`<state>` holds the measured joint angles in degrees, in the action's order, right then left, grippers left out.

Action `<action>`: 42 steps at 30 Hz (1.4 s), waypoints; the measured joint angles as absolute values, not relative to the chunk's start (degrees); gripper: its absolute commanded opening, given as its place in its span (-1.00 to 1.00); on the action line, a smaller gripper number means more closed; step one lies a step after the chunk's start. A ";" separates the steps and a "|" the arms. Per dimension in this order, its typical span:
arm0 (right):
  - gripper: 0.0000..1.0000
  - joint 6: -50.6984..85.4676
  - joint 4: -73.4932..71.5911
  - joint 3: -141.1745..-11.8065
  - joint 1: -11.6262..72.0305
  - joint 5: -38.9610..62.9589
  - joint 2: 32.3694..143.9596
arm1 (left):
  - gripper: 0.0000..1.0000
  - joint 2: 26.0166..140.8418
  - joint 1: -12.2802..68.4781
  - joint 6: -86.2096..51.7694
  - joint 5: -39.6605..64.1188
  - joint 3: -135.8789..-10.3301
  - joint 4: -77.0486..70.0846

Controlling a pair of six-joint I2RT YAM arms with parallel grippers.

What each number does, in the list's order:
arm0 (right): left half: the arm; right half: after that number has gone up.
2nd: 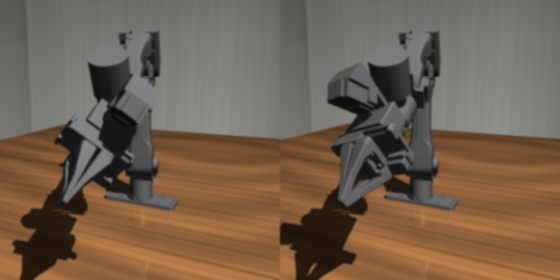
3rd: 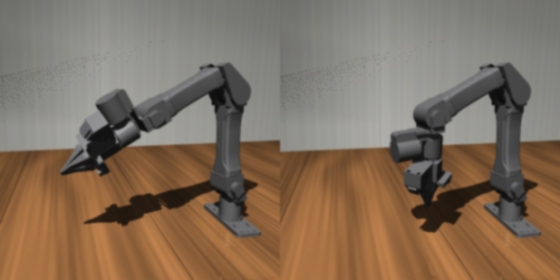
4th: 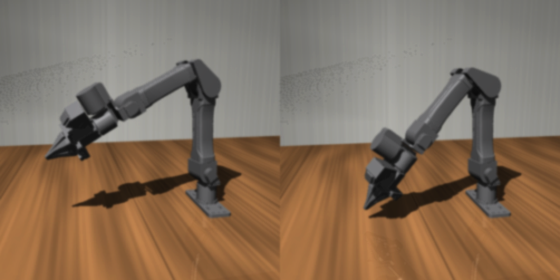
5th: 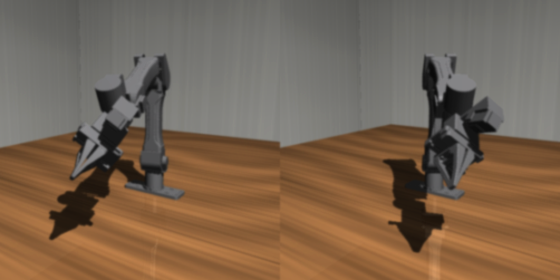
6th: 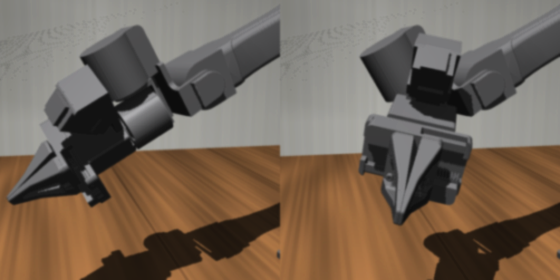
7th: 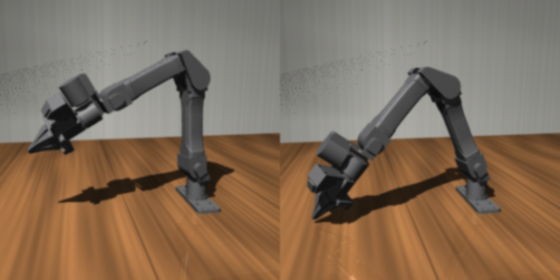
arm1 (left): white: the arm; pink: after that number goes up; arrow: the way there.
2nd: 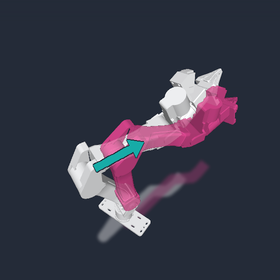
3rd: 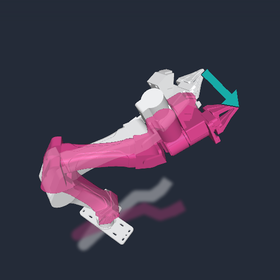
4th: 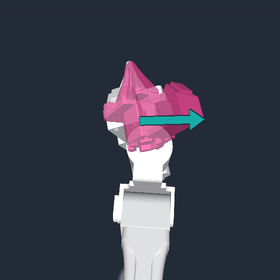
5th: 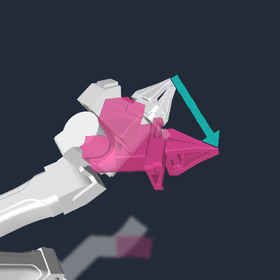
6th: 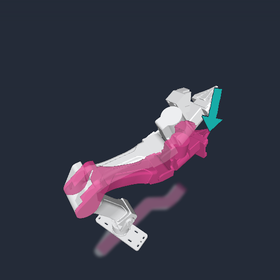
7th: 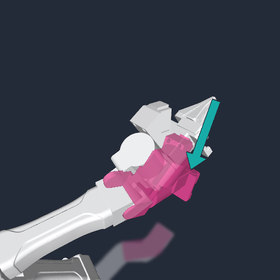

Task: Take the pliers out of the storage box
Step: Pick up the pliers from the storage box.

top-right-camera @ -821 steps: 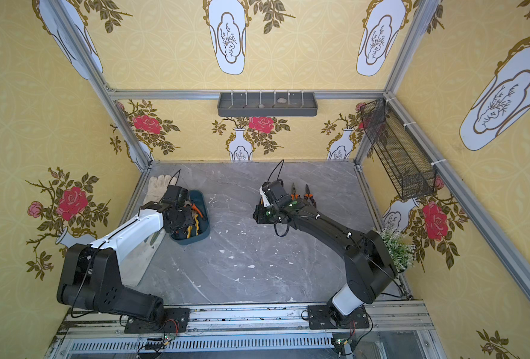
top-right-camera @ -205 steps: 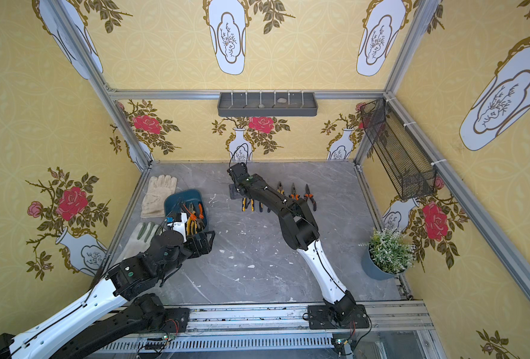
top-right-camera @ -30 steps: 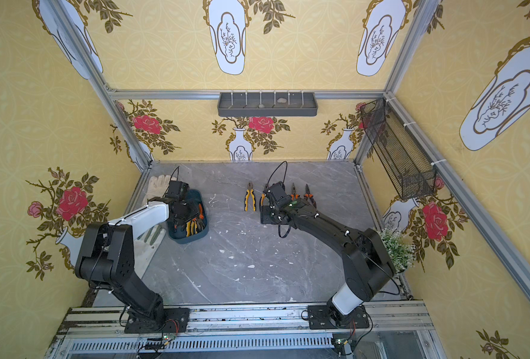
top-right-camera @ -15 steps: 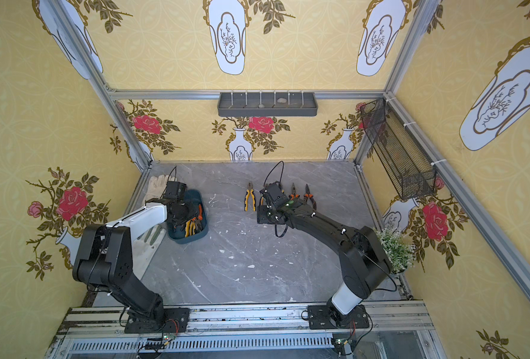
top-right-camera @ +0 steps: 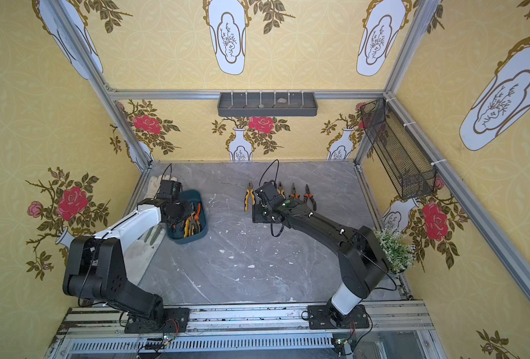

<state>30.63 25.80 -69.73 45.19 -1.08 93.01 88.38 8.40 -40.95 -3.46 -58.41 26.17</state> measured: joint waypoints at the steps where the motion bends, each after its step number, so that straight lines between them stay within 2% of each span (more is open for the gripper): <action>1: 0.34 30.61 25.80 -69.80 45.43 -0.97 93.10 | -1.00 87.61 8.40 -40.91 -3.49 -58.33 26.33; 6: 0.34 30.50 23.38 -68.90 46.09 3.99 92.97 | -1.00 82.32 8.25 -40.56 -2.24 -55.53 25.50; 11: 0.34 31.03 16.91 -67.13 46.13 16.25 93.14 | -1.00 75.79 7.16 -41.87 3.27 -51.22 22.61; 19: 0.29 41.98 -6.35 -61.87 46.44 39.62 97.43 | -1.00 64.77 6.00 -51.07 14.22 -42.92 13.39; 24: 0.25 51.62 -22.68 -61.23 48.40 48.25 101.73 | -1.00 60.49 5.52 -58.98 18.74 -36.51 5.50; 31: 0.20 56.88 -31.86 -63.59 51.20 50.72 104.99 | -1.00 55.64 4.84 -68.82 20.67 -30.13 -3.36; 42: 0.16 53.93 -29.67 -67.20 51.99 48.71 105.71 | -1.00 53.45 2.85 -79.15 23.64 -28.12 -8.29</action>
